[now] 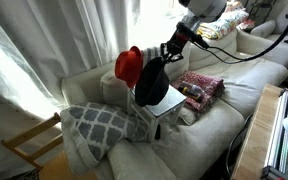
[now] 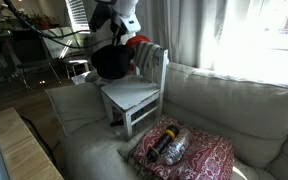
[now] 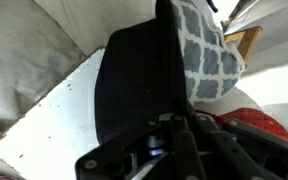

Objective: Pick up the black hat and put it upside down on the chair, pick up the red hat and put it in the black hat

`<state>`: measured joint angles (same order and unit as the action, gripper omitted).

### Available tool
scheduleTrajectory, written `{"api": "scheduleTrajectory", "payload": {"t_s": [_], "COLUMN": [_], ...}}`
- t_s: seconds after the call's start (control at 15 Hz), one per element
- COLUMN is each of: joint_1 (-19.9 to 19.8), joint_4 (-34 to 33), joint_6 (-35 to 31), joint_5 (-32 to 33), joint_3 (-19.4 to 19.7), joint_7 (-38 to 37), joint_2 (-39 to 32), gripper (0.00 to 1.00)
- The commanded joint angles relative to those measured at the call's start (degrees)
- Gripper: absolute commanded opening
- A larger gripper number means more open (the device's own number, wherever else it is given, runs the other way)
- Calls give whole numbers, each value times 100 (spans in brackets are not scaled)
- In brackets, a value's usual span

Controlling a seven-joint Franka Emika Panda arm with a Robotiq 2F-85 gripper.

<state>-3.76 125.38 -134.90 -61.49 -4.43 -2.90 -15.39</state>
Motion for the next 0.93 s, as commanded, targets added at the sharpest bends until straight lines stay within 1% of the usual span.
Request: {"api": "scheduleTrajectory", "payload": {"t_s": [0.0, 0.07, 0.2, 0.4, 0.6, 0.67, 0.73, 0.8, 0.87], "joint_1": [-64, -59, -30, 57, 74, 72, 66, 65, 67], "joint_4": [61, 78, 136, 189, 165, 155, 149, 144, 136], "joint_6": [60, 150, 215, 19, -93, -90, -66, -59, -51], "joint_5": [-903, -864, -564, -2, 337, 422, 499, 571, 651], "joint_3": [118, 188, 332, 544, 643, 658, 662, 666, 671], "joint_7": [1151, 1295, 1353, 1052, 899, 857, 838, 795, 740], "joint_2": [-305, -382, -530, -725, -865, -903, -923, -943, -958], "gripper": [1, 1, 1, 1, 1, 4, 21, 30, 34]}}
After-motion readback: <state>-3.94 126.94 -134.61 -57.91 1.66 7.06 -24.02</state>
